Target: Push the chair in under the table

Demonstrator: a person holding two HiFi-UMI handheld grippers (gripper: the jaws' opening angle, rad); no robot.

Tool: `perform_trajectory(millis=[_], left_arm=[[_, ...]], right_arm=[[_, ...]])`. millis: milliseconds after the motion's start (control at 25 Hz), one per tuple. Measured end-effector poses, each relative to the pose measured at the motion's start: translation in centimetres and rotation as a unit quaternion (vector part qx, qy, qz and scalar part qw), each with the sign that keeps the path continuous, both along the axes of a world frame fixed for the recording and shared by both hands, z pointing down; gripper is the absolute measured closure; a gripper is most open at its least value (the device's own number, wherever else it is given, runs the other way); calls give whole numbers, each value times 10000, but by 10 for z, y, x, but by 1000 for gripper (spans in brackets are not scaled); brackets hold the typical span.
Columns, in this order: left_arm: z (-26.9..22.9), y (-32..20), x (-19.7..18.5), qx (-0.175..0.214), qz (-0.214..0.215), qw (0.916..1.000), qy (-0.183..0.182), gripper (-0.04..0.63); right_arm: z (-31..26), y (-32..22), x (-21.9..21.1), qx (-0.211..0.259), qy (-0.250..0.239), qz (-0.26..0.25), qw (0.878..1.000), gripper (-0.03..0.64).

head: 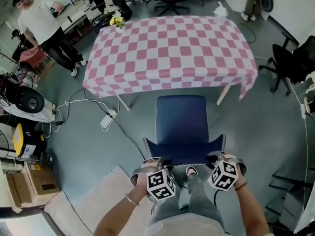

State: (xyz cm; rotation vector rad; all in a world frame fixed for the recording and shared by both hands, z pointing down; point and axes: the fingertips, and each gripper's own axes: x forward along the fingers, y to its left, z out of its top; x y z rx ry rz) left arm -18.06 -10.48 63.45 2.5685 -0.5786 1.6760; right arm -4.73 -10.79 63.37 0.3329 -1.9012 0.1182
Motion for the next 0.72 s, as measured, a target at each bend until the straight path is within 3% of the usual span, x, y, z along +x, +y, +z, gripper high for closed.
perform_trajectory(millis=[160,720], left_arm=[[3,-34,1,238,-215,9994,-109,491],[7,-110,14,39,-467,9988,109,485]], right_arm=[[3,-35,1,280,66,144,9995,497],[8,-114,14,189,141,116,9997,492]])
